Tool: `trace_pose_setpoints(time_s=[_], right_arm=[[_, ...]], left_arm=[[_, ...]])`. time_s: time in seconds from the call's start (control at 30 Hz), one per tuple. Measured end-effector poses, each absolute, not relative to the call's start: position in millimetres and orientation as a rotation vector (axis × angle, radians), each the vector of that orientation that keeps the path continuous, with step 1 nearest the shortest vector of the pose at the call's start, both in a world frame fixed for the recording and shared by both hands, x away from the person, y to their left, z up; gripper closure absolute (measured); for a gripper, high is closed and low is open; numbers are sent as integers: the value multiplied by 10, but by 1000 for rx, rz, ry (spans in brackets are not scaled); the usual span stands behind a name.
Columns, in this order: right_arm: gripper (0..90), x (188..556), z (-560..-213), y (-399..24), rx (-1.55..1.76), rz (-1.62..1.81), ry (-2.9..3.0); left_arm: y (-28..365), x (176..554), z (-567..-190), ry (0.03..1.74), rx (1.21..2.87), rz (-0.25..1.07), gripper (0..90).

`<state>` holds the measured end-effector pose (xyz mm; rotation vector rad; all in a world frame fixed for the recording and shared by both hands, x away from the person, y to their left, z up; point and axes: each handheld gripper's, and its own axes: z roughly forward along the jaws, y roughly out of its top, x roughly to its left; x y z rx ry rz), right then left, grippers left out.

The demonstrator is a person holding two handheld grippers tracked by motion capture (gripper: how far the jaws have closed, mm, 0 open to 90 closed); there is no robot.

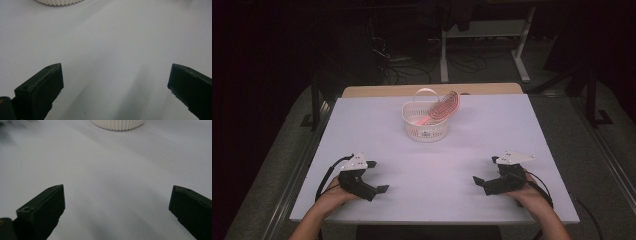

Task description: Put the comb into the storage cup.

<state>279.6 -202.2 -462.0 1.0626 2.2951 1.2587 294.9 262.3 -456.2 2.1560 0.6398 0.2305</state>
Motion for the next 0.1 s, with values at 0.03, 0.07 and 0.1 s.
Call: trace_pose_setpoints(time_s=[0.03,0.07,0.1], right_arm=[[2,2796,-4620,-2023,1064,1259,2295],[2,2796,-4620,-2023,1066,1259,2295],[2,2798,-4618,-2025,1063,1259,2295]], left_arm=[[2623,2949,-4562,639,2157,231,0],[2622,2950,-4562,637,2158,230,0],[2621,2950,-4563,637,2160,228,0]])
